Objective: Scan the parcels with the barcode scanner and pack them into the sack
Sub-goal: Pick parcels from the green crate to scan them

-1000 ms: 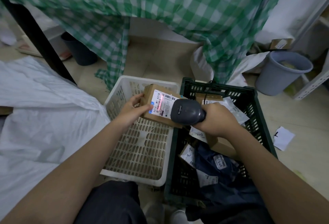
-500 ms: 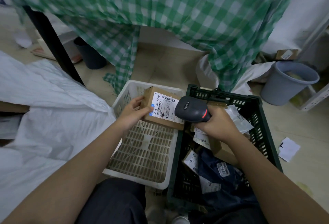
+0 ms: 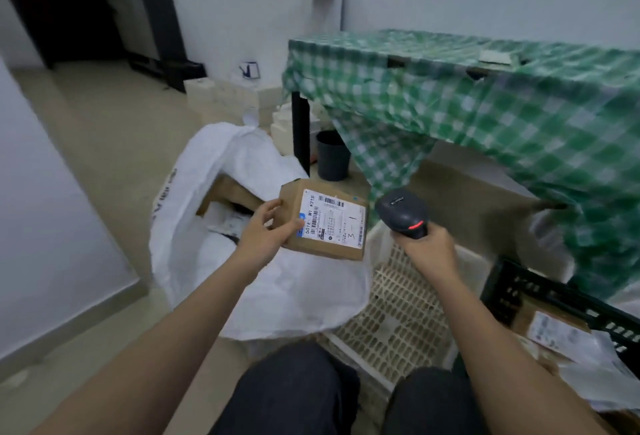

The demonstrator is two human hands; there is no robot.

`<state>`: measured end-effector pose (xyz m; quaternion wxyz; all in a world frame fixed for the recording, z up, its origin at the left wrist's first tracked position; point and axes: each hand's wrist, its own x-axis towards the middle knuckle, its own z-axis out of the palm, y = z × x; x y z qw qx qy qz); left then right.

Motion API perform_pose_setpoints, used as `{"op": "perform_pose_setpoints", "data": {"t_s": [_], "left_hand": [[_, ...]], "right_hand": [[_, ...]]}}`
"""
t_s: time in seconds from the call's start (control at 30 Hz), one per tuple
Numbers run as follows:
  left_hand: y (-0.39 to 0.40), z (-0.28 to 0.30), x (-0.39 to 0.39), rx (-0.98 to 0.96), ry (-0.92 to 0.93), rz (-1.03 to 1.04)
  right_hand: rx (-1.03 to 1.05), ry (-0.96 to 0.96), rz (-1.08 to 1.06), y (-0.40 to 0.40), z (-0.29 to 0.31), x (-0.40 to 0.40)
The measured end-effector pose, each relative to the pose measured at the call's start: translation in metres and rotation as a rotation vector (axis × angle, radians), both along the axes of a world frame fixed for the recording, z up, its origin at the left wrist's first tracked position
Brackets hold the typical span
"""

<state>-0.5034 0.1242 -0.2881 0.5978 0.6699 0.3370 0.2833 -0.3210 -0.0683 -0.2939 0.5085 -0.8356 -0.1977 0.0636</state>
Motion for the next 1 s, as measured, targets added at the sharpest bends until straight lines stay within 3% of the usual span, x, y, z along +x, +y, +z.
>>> {"op": "perform_pose_setpoints", "data": {"t_s": [0.27,0.5,0.67,0.83,1.0], "left_hand": [[0.087,-0.001,-0.077,0.076,0.019,0.283],[0.145,-0.028,-0.050,0.136,0.052,0.287],[0.172,-0.046,-0.025,0.150,0.051,0.279],[0.176,-0.050,-0.018,0.169,0.069,0.282],[0.169,-0.033,-0.018,0.244,0.093,0.264]], "right_hand": [[-0.178,-0.031,0.181,0.119,0.006,-0.027],[-0.303,0.021,0.128,0.192,-0.039,0.008],[-0.364,0.057,0.210,0.219,-0.073,0.043],[-0.220,-0.031,0.084,0.235,-0.068,0.058],[0.020,-0.115,-0.038,0.243,0.009,0.069]]}}
